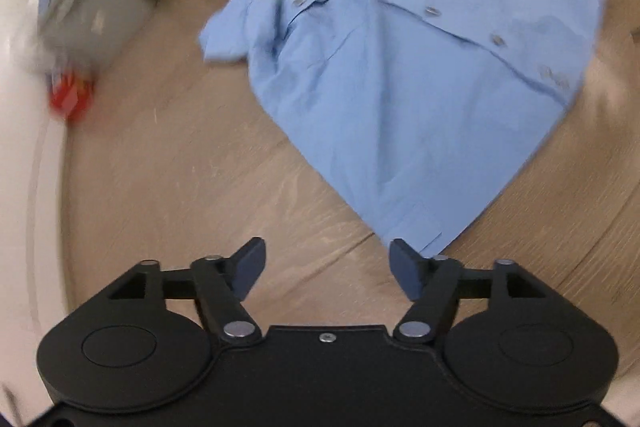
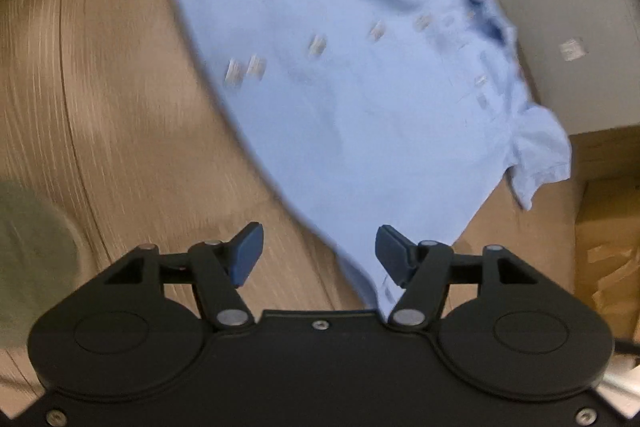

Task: Fold clothes

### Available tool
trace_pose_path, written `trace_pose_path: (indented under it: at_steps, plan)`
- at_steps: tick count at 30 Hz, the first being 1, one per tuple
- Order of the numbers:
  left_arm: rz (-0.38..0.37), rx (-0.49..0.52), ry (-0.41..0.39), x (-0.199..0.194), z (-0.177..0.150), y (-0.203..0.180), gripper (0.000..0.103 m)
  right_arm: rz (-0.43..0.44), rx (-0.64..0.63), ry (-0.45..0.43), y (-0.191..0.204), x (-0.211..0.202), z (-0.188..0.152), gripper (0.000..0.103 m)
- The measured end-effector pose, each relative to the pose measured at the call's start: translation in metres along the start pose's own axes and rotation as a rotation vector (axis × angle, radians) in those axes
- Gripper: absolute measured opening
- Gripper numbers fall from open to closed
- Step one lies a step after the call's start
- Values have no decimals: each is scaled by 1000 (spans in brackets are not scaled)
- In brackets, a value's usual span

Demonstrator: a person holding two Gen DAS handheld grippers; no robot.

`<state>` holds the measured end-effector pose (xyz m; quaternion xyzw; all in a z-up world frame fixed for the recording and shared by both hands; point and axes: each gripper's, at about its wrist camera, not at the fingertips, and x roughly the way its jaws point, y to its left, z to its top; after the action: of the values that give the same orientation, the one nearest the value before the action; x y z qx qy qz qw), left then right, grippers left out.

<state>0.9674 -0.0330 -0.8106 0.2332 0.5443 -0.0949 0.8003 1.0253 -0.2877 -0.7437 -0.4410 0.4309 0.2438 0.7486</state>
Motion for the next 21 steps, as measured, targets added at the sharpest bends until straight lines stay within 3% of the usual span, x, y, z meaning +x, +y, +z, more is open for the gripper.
trace_pose_path:
  at_steps: [1, 2, 4, 5, 6, 9, 11, 14, 16, 17, 19, 21]
  plan:
    - [-25, -75, 26, 2, 9, 8, 73, 29, 71, -10, -10, -4, 9, 76]
    - [-49, -210, 75, 12, 21, 19, 74, 108, 258, -12, -31, -9, 26, 79]
    - [-73, -330, 118, 27, 31, 28, 74, 170, 422, 0, -45, -5, 37, 80]
    - [-102, -444, 171, 42, 35, 33, 74, 198, 571, 3, -59, 0, 45, 80]
    - [-107, -501, 213, 52, 37, 34, 74, 199, 729, 3, -75, 9, 53, 80]
    - [-101, -561, 267, 65, 38, 27, 74, 110, 1012, -10, -110, 37, 64, 80]
    - [-128, -574, 280, 69, 39, 20, 74, 37, 1104, -22, -127, 52, 67, 80]
    - [-165, -521, 315, 73, 38, 7, 74, -93, 1077, 12, -149, 83, 67, 80]
    - [-197, -495, 342, 77, 36, 3, 74, -189, 1022, 95, -165, 105, 43, 82]
    - [-214, -483, 356, 79, 34, 2, 74, -173, 955, 198, -171, 125, 16, 82]
    - [-222, -459, 377, 83, 28, 0, 74, -42, 851, 289, -169, 139, -16, 82]
    - [-232, -453, 405, 88, 21, 0, 74, 60, 772, 316, -164, 141, -44, 82]
